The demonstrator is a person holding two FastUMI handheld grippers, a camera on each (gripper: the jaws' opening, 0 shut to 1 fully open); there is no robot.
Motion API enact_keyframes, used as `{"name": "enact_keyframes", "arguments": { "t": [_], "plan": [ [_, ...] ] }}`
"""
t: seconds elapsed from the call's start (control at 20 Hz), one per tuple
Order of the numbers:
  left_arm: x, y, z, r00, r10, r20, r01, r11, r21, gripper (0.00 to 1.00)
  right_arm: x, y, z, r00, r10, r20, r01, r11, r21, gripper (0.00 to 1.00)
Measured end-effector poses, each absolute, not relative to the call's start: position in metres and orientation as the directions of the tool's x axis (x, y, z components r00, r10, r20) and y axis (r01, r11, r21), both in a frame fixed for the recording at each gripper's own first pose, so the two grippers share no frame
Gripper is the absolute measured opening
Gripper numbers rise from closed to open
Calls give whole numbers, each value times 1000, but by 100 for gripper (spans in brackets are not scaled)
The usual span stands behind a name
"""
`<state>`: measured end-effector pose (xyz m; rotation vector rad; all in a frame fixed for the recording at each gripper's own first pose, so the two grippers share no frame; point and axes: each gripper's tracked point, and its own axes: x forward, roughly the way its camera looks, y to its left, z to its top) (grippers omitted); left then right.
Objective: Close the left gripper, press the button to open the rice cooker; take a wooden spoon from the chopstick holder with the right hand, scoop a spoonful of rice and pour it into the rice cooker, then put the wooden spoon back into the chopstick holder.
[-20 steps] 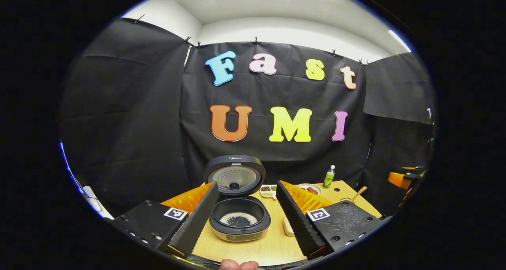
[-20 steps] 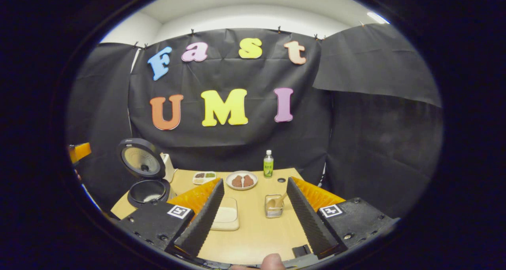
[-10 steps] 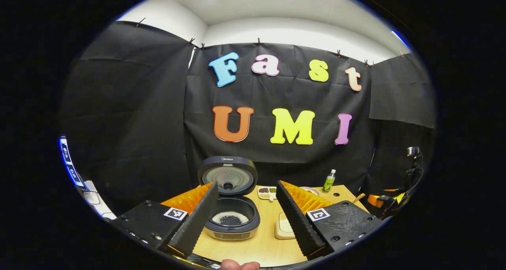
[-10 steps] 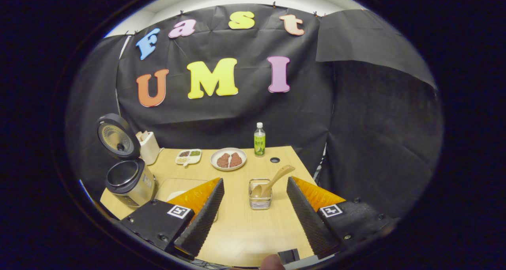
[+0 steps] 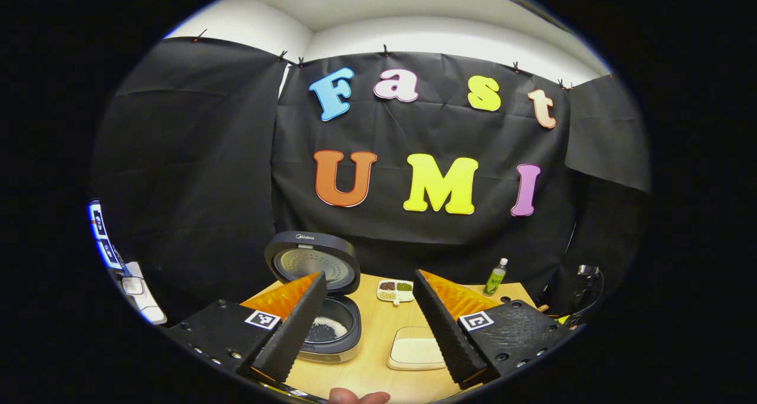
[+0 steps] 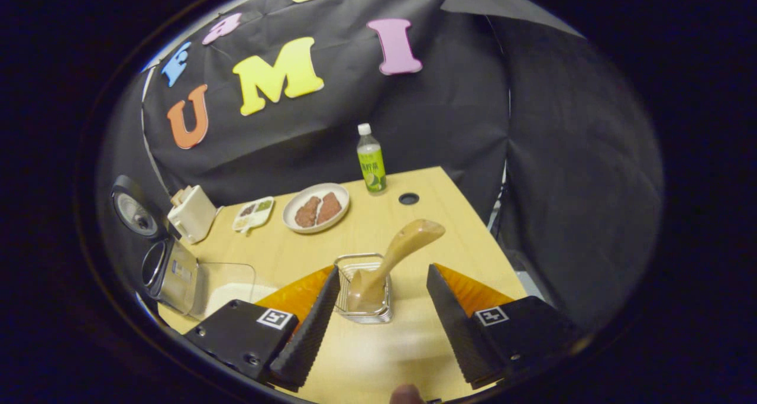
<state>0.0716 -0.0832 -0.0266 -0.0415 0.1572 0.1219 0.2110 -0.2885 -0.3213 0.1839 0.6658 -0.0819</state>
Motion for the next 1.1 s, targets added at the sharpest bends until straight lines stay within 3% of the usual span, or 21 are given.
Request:
{"name": "enact_keyframes", "arguments": {
  "t": [0.2,0.35,0.45,0.55,0.75,1.1],
  "plan": [
    [83,-87,-35,969,146,-201,-152,988,-14,95,237,-292,-339,772,11,-635,112,982,153,88],
    [88,-89,-41,960,171,-222,-177,984,-8,95,252,-287,-346,766,25,-642,114,978,174,67],
    [89,-87,-44,955,187,-229,-192,981,3,94,255,-284,-352,758,39,-651,107,977,184,46],
    [88,-92,-49,949,189,-253,-194,981,3,95,257,-280,-348,760,55,-648,94,977,192,41],
    [90,-101,-50,950,178,-256,-185,983,-4,95,258,-272,-338,764,83,-640,77,973,219,16],
    [92,-103,-47,961,135,-242,-142,990,-14,95,251,-266,-281,821,57,-568,50,984,171,11]
  ]
}}
